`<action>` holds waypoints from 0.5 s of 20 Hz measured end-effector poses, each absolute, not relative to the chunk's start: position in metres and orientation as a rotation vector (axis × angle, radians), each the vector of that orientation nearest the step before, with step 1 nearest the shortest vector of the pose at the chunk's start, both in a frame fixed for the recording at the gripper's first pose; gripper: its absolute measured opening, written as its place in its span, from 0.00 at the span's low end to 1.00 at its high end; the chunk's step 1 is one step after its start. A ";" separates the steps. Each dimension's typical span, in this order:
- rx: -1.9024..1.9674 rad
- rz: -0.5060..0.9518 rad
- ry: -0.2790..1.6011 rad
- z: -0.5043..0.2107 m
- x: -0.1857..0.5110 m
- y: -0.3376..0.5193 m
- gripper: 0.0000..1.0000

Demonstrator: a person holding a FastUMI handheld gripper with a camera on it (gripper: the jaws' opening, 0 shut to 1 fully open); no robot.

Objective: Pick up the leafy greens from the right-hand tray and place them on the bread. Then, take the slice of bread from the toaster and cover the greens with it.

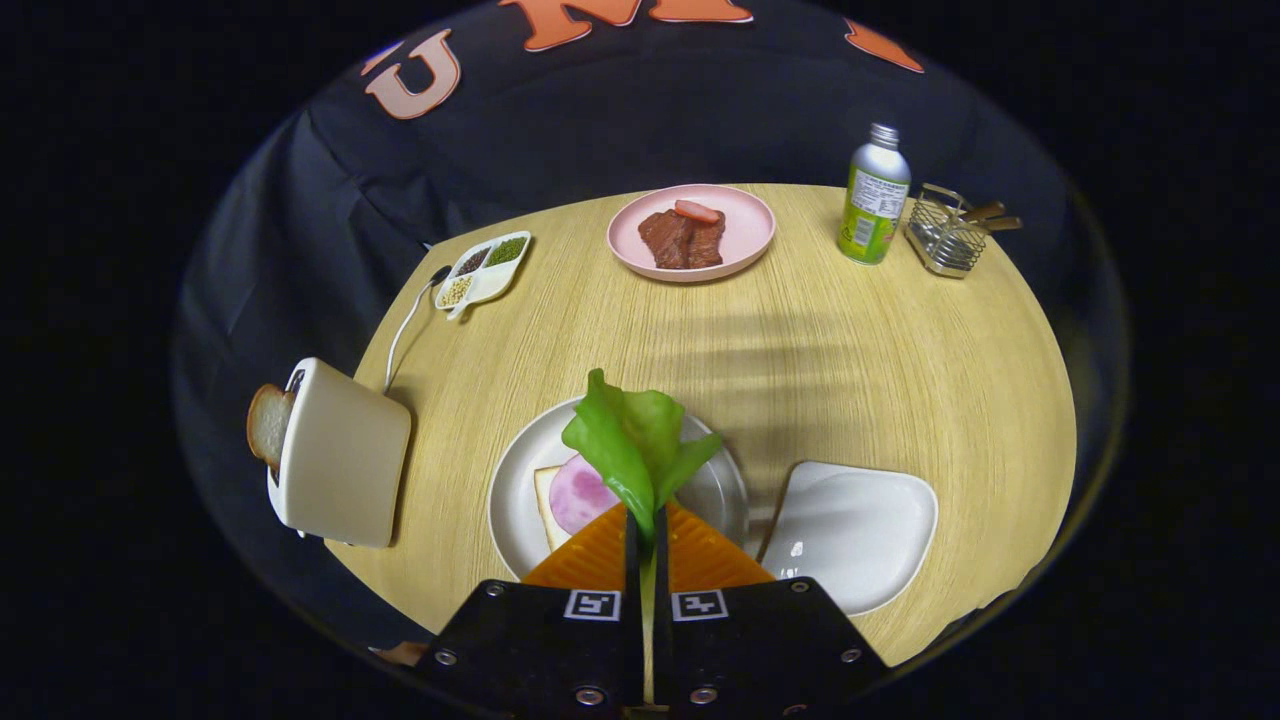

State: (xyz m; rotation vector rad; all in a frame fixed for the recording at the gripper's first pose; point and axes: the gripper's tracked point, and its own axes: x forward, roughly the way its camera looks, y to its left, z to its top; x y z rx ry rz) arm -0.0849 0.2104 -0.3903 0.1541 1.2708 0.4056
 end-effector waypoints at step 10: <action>0.070 0.417 1.345 -0.422 -0.087 0.241 0.10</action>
